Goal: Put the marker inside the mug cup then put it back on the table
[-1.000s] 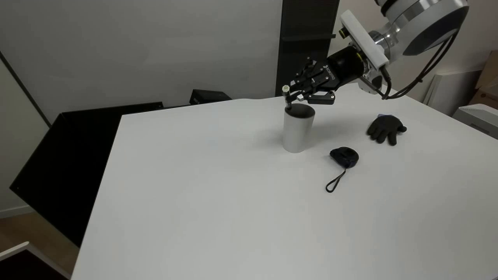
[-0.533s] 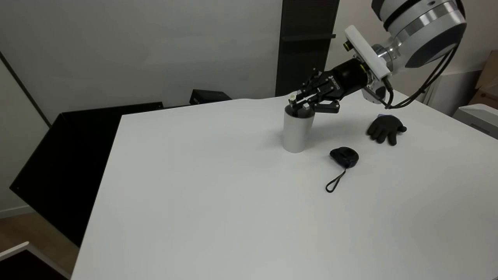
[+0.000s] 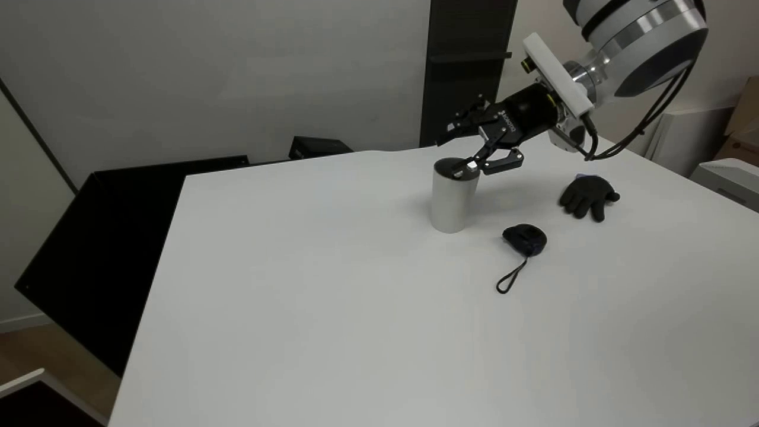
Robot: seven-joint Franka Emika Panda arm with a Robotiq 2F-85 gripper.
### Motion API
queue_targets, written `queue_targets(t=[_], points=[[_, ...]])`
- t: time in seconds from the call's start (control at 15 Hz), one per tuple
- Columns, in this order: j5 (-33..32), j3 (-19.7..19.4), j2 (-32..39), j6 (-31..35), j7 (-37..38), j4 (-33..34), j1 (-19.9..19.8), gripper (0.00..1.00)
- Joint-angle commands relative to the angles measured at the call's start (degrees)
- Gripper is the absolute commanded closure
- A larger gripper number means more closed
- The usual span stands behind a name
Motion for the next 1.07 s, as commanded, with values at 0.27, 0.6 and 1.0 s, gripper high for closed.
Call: queue_targets(t=[0.27,0.6,1.0], points=[[-12.3,-2.2,-4.2,10.8,-0.6,-1.6,6.0,0.00],[-23.6,-1.7,-6.9,22.6,-1.0,-5.8,9.3,0.00],[-41.0,-1.3,-11.8,35.7,-1.5,-14.2,12.3,0.00]])
